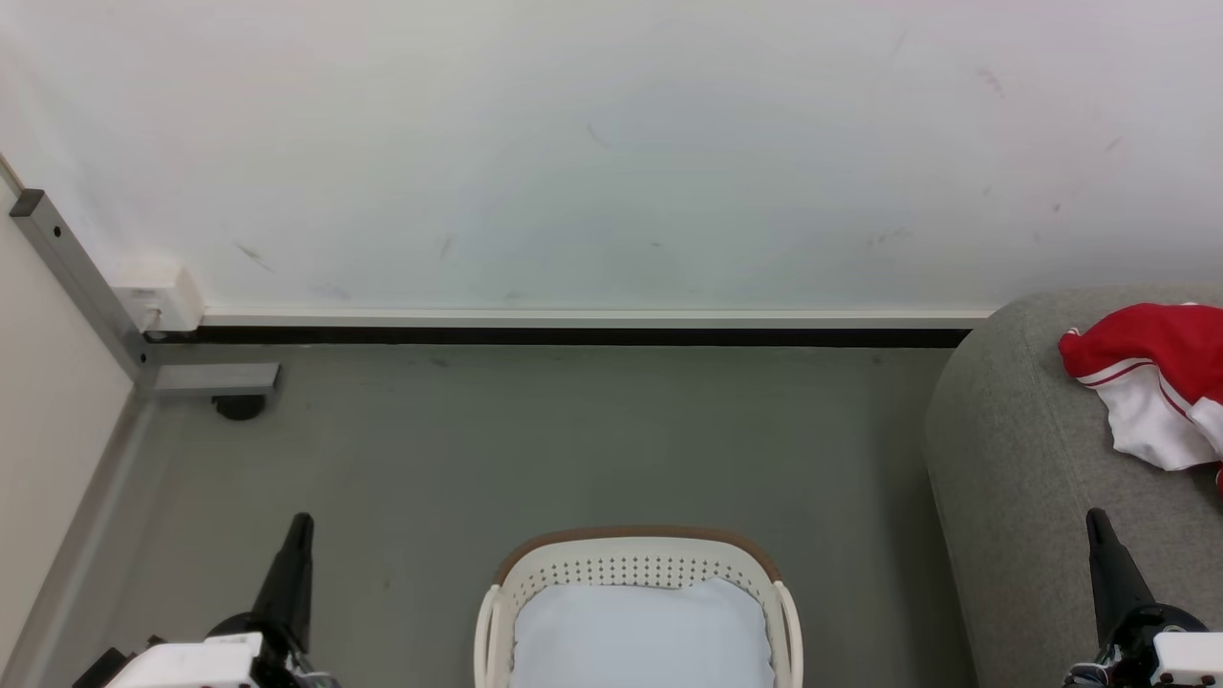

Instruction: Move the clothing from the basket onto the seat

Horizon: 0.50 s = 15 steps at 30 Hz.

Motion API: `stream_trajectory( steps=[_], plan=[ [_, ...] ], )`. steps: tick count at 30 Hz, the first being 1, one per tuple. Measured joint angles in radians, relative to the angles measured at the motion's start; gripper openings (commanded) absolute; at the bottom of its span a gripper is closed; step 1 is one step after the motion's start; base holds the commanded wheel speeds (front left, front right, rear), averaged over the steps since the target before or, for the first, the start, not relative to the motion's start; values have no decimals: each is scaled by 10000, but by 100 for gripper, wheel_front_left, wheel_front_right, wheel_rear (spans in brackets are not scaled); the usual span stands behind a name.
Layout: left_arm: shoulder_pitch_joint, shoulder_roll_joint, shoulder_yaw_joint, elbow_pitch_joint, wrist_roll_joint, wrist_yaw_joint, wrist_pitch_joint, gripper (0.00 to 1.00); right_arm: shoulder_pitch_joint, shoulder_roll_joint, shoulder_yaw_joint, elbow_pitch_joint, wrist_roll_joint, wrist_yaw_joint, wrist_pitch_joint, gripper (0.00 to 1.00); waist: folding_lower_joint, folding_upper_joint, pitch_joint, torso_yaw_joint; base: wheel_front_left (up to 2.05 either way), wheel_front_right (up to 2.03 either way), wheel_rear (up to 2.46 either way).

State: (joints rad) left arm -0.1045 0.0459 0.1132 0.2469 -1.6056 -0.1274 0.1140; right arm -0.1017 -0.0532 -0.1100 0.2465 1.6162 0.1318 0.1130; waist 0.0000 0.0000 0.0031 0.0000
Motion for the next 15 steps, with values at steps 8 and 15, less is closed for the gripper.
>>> stream_trajectory(
  steps=[8, 15],
  plan=[
    [0, 0, 0, 0, 0, 0, 0, 0, -1, 2, -6, 0, -2, 0, 2, 0, 0, 0, 0, 0, 0, 0, 0],
    [0, 0, 0, -2, 0, 0, 0, 0, -1, 4, -10, -2, -2, 0, 2, 0, 0, 0, 0, 0, 0, 0, 0]
  ],
)
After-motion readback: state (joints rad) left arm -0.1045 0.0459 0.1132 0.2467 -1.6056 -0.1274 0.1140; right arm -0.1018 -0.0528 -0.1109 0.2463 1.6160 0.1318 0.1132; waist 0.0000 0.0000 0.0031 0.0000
